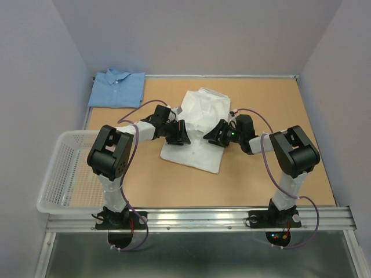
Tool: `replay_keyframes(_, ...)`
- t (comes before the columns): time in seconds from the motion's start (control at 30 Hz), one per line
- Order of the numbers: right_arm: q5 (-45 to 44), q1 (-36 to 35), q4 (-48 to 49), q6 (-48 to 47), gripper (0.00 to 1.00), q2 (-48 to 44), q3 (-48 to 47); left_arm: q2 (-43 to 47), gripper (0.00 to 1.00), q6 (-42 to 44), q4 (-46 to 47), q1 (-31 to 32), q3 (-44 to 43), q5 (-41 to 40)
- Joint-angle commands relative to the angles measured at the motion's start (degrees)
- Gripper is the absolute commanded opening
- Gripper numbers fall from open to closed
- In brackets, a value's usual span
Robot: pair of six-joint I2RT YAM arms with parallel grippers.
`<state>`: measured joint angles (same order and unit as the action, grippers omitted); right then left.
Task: Fold and stack the long sleeve shirts
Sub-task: Fold the shirt
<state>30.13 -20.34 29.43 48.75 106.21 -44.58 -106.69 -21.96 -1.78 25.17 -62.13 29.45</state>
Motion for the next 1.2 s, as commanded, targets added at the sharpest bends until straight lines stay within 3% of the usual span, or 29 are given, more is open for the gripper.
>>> replay_keyframes(0.0,-0.6,6.88,10.73,1.78,0.57,0.84,4.76,-2.2,0.57,0.16,0.72,-0.3,5.78,-1.07)
replay_keyframes(0.23,2.12,16.29,12.05,0.82,0.57,-1.44,8.1,2.26,0.56,-1.07,1.34,-0.3,8.25,-0.8)
replay_keyframes(0.43,5.11,16.21,5.82,-1.47,0.57,-10.75,2.76,12.28,0.62,-1.34,0.73,-0.3,1.94,-2.81)
replay_keyframes(0.57,6.69,14.37,2.3,-1.12,0.57,-12.26,-1.81,13.53,0.64,-1.69,1.25,-0.38,-3.34,-3.7)
replay_keyframes(0.8,9.77,8.58,3.17,-0.06,0.57,-7.18,-6.74,5.81,0.55,-4.32,3.97,-2.93,-6.25,-0.28)
replay_keyframes(0.9,9.6,6.81,6.32,1.25,0.57,-3.66,-6.75,1.59,0.47,-4.85,5.65,-3.81,-7.13,0.96)
replay_keyframes(1.0,9.33,6.63,10.99,3.72,0.57,-0.32,-5.35,-2.63,0.46,-4.15,6.09,-4.16,-8.71,0.35)
replay_keyframes(1.17,7.75,6.71,10.74,1.61,0.57,1.54,-5.08,-6.86,0.46,-4.06,8.11,-7.31,-9.68,-1.68)
